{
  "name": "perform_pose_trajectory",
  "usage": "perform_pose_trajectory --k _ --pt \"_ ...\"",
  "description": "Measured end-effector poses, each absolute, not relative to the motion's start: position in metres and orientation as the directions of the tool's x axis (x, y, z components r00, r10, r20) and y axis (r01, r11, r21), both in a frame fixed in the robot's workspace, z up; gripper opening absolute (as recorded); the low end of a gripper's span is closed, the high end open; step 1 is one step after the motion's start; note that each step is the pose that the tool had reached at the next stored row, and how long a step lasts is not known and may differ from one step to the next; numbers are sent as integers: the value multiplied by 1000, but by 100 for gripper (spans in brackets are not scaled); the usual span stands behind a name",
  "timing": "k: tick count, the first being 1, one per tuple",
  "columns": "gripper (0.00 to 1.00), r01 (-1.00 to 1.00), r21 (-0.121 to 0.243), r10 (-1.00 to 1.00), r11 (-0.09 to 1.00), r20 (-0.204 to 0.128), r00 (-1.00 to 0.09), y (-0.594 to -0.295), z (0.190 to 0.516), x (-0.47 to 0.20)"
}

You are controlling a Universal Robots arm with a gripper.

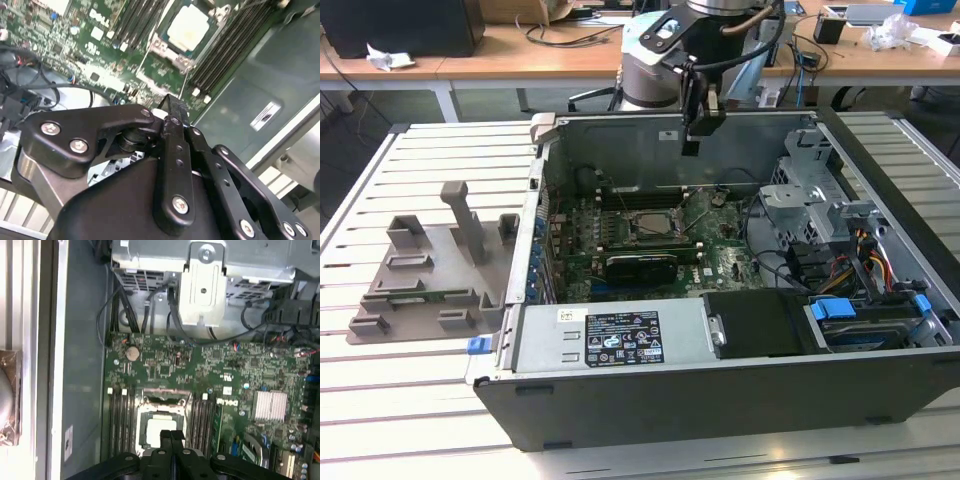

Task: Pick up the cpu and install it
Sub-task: 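Close the cpu cover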

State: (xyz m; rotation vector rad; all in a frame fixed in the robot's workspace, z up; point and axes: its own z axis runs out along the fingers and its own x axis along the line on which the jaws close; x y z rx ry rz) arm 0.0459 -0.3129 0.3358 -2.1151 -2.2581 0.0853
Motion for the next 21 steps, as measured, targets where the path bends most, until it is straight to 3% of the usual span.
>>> perform_pose_trajectory --k 21 --pt "11 993 -81 997 81 -4 -81 -294 271 88"
